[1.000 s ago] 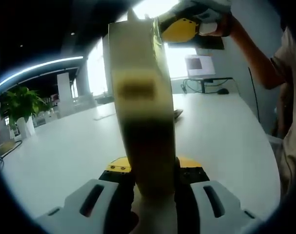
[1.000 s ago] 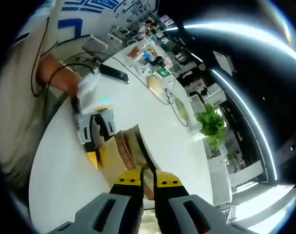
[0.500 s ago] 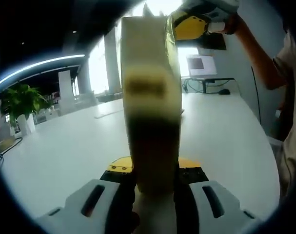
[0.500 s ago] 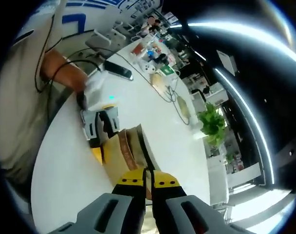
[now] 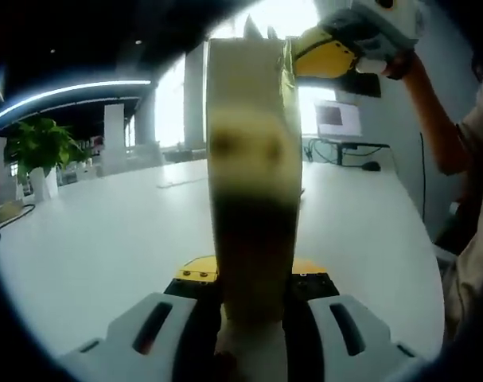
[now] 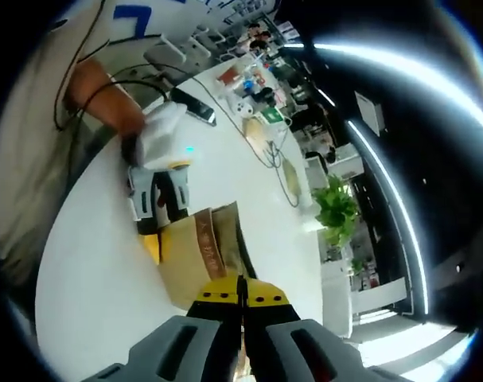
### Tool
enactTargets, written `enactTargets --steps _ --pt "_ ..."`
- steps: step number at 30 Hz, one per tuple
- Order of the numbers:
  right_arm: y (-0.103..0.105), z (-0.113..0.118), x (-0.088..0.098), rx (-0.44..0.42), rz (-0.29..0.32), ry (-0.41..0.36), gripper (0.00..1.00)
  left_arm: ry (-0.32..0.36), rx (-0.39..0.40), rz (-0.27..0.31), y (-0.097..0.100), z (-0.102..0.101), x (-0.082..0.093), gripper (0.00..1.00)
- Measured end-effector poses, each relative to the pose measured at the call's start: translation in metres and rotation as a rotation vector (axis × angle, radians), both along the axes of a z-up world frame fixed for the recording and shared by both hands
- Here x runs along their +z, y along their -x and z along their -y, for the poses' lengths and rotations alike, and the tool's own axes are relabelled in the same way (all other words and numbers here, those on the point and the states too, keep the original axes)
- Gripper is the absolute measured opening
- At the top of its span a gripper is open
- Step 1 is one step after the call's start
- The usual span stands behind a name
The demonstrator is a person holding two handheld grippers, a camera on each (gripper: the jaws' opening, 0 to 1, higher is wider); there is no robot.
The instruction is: Extract single mask from mask box in order stack masks on table
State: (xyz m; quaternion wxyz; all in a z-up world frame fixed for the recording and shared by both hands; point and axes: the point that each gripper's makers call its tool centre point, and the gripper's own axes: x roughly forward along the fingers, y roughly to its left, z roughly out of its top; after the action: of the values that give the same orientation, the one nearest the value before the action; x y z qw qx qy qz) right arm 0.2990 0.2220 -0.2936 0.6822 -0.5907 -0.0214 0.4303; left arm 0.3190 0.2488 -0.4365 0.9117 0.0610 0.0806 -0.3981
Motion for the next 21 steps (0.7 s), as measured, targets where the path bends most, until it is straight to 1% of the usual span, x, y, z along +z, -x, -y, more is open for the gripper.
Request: enactTargets --steps 2,5,8,10,12,14,17,19,21 --pt "0.0022 -0.0004 0.0003 0.035 0.044 0.042 0.0 0.001 0.003 -0.003 -0.0001 0.0 0.0 0.2" --pt "0.0033 0.001 -0.0021 0.035 0.03 0.046 0.0 0.003 0.006 -0.008 -0.0003 0.0001 -0.0002 0.19" --pt "0.0027 0.0013 -0.0015 0.031 0.004 0.041 0.0 -0.002 0.002 0.003 -0.0007 0.0001 0.0001 0.19" --pt "0.0014 0.001 -0.001 0.022 -0.029 0.031 0.0 -0.008 -0.004 0.016 0.0001 0.0007 0.0005 0.2" --pt "0.0003 0.0008 -0.0022 -0.005 -0.101 0.006 0.0 -0.011 -0.008 0.022 0.0002 0.0012 0.0009 0.2" --pt "-0.0029 -0.0003 -0.0007 -0.009 -0.133 0.014 0.0 -0.011 -0.009 0.023 -0.0004 0.0012 0.0008 0.2" --pt "-0.0008 -0.0011 -0.0021 -0.013 -0.175 0.024 0.0 -0.009 -0.009 0.02 -0.0006 0.0014 0.0005 0.2" --pt "-0.0006 -0.0013 -0.0027 -0.007 -0.185 0.043 0.0 -0.007 -0.007 0.016 -0.0009 0.0013 0.0003 0.2" --pt "0.0006 -0.0012 -0.0031 -0.001 -0.183 0.057 0.0 -0.007 -0.005 0.015 -0.0005 0.0017 0.0004 0.2"
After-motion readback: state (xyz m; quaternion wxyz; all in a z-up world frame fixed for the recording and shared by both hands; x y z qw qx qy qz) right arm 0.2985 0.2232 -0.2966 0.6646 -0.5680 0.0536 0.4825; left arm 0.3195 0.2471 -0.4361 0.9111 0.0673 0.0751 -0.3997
